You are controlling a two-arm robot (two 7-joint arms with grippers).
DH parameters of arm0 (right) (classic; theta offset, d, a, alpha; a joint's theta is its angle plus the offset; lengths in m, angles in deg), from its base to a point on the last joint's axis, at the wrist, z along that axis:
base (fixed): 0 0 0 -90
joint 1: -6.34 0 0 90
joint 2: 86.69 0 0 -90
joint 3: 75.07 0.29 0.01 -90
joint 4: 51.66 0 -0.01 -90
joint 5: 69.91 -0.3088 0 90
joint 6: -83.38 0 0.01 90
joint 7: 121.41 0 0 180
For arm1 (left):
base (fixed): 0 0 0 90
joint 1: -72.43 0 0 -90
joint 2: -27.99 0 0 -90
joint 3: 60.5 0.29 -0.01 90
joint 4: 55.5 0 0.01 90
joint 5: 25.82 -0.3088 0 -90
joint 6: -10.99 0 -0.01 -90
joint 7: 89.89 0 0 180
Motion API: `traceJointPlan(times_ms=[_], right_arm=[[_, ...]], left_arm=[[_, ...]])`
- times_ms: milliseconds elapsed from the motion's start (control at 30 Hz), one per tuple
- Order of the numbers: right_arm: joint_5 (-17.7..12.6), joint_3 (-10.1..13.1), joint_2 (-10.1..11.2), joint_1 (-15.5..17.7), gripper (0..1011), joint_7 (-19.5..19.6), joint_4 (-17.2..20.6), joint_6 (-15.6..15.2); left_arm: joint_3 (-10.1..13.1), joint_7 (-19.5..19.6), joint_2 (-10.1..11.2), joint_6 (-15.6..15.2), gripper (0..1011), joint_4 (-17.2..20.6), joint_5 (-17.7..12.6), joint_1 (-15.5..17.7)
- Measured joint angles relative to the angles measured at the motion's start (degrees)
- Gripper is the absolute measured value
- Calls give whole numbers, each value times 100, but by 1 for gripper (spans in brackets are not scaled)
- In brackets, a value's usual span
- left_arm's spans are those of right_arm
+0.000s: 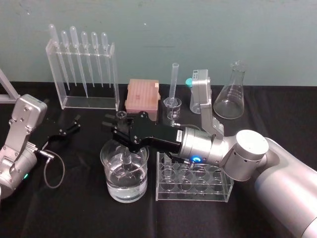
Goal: Hold the test tube with one hand and immerse one end into the beaker, then return it to the test tube rack.
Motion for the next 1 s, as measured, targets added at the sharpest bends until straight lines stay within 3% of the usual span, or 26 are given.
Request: traceJointPlan(times_ms=[1000], right_arm=[[-2, 0, -18, -17, 189, -18, -35, 15]], left_arm=[[0, 0, 0, 0, 1000, 0, 0, 0]])
